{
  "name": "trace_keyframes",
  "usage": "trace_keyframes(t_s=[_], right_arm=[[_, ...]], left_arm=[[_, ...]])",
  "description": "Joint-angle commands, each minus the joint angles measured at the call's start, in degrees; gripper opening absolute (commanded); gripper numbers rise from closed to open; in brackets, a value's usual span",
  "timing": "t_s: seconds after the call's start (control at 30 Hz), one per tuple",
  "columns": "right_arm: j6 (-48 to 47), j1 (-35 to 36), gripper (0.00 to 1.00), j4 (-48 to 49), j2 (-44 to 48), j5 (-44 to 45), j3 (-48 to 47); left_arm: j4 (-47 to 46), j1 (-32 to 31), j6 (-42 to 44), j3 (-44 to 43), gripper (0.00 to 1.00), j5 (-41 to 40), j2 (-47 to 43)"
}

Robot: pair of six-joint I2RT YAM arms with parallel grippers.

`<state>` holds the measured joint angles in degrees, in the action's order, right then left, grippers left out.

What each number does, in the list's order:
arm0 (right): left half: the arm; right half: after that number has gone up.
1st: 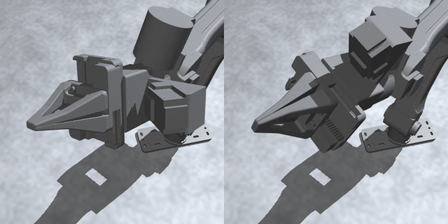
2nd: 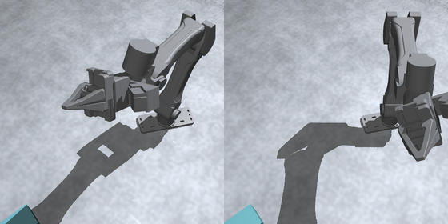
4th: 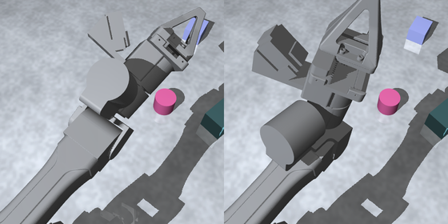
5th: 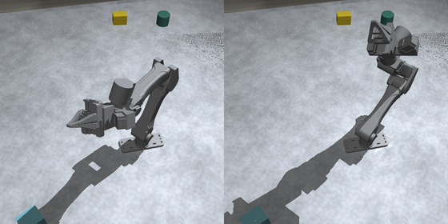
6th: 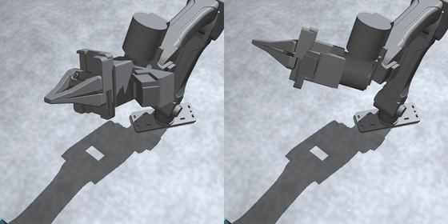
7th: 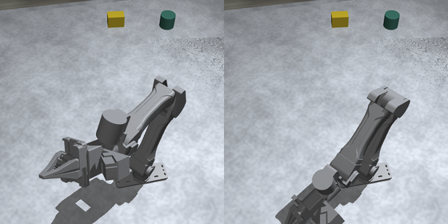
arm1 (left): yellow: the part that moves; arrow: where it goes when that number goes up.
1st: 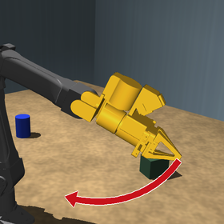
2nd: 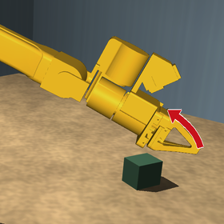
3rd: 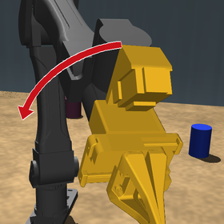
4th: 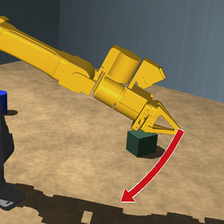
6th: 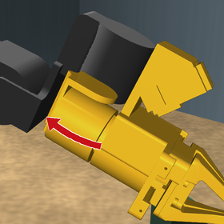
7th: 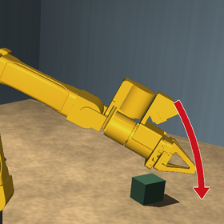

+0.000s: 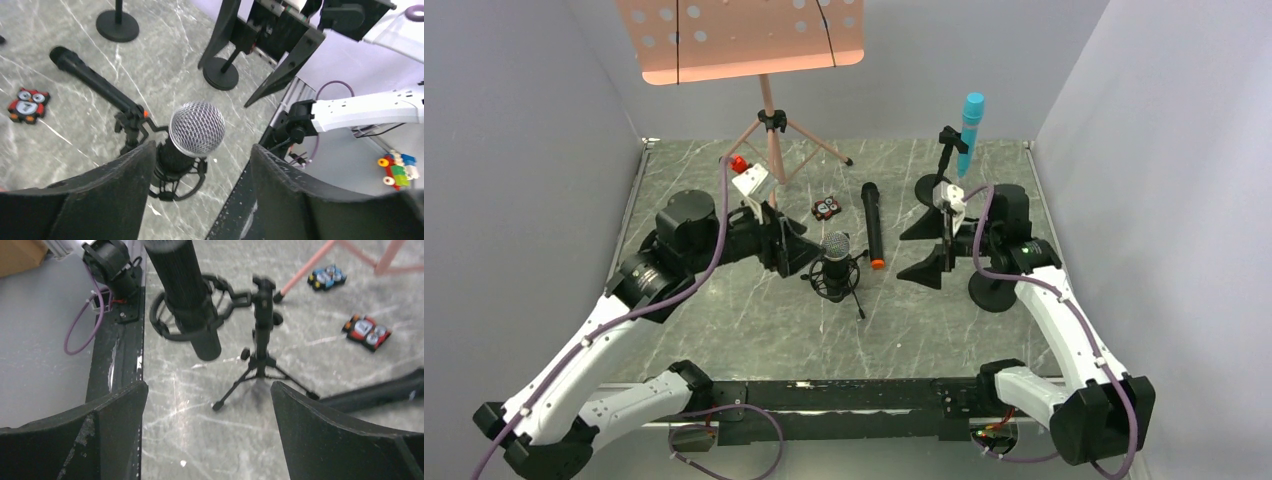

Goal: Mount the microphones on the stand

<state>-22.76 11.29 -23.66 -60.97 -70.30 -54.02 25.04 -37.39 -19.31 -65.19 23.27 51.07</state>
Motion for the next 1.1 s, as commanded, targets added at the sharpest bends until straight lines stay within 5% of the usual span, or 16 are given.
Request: trace_keyframes(t_s=[0.0, 0.23, 0.47, 0.83, 1.07], right_arm=[[2.1, -4.4, 1.0, 6.3, 2.7, -3.9, 7.2], [2.2, -6.6, 0.99, 6.0, 1.5, -4.7, 8.4], [5.6, -8.4, 0.99, 10.0, 3.4, -5.6, 10.5], [6.5, -10.0, 0.99, 10.8, 4.3, -6.7, 10.8], [6.8, -10.4, 0.99, 11.1, 4.4, -7.2, 10.9]], left_arm=[[-1.5, -1.5, 0.6, -5.7, 0.65, -4.2, 3.2], [-0.3, -5.3, -0.3, -12.2, 0.32, -3.8, 10.5], [1.3, -6.9, -1.5, -11.9, 0.17, -5.2, 13.5], [4.5, -6.8, -2.3, -6.8, 0.13, -8.9, 14.4], [4.4, -6.6, -1.8, -8.7, 0.19, -10.8, 13.8]])
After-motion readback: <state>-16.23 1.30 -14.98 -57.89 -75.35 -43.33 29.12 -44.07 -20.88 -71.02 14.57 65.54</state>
